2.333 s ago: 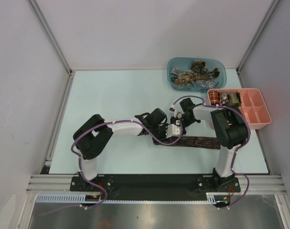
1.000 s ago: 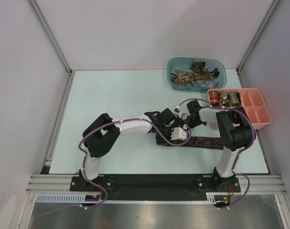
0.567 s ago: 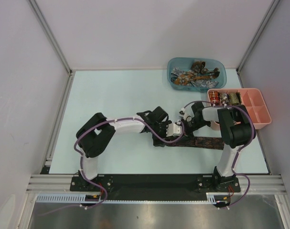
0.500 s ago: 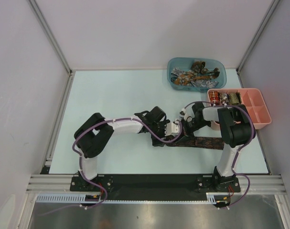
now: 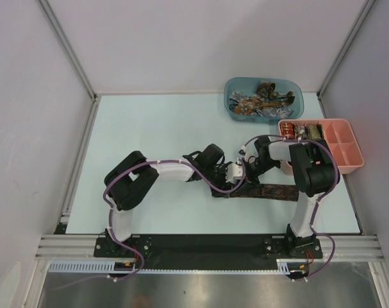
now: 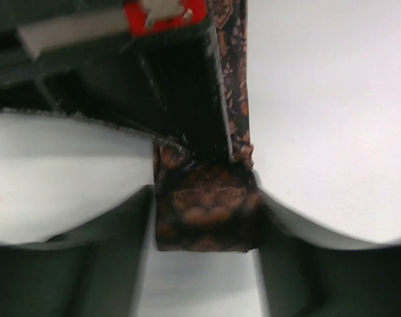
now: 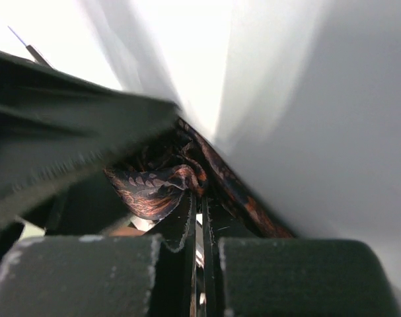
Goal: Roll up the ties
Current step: Roll the tie at the center of the board.
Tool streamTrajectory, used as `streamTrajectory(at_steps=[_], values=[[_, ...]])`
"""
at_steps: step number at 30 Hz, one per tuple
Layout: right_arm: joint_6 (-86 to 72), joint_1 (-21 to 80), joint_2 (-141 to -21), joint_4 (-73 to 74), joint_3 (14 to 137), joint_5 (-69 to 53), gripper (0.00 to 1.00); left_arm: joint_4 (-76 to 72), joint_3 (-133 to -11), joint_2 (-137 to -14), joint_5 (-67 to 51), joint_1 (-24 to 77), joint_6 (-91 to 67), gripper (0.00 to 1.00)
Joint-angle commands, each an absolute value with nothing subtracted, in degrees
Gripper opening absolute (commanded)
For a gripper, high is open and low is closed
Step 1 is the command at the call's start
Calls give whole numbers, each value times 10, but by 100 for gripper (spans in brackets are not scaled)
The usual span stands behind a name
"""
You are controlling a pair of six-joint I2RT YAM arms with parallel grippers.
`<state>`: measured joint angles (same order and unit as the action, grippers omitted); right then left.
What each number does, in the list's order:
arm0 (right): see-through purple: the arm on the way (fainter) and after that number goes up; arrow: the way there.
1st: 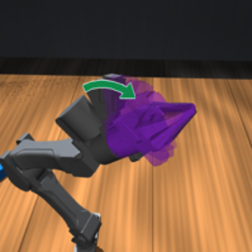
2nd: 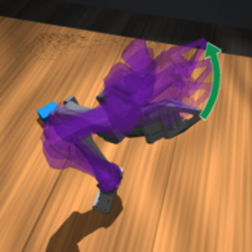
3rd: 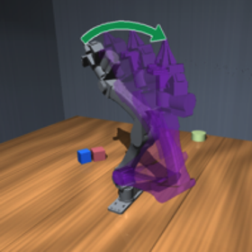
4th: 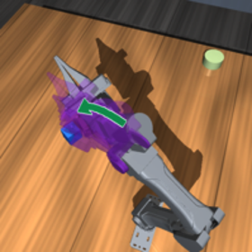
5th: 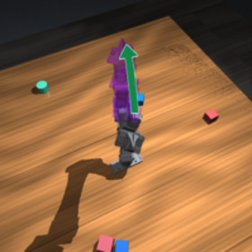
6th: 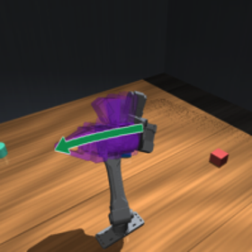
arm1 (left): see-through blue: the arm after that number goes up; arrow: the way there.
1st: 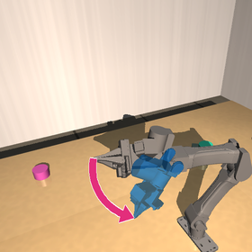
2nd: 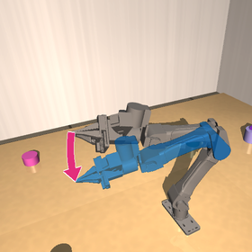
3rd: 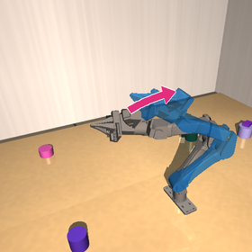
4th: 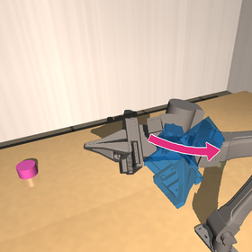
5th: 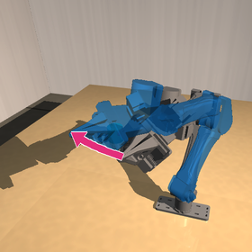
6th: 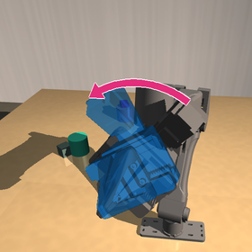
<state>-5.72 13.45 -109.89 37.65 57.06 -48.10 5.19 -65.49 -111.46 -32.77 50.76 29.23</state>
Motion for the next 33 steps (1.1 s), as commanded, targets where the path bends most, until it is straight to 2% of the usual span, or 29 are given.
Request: streamTrajectory(at_steps=[1,3,7,11,17,23,33], values=[[-39,167,-1143,354,577,-412,0,32,-681,-1136,-367,512,263,50],[-42,173,-1150,349,583,-424,0,32,-673,-1116,-370,509,257,37],[-56,202,-1157,333,592,-442,0,46,-642,-1049,-370,508,263,34],[-82,226,-1166,303,597,-469,0,75,-653,-1034,-361,512,258,39],[-99,233,-1170,270,589,-497,0,68,-677,-1092,-386,524,227,44],[-109,226,-1174,250,575,-497,0,-23,-633,-1097,-446,523,171,49],[-106,212,-1172,250,568,-492,0,-113,-574,-1085,-403,522,136,57]])
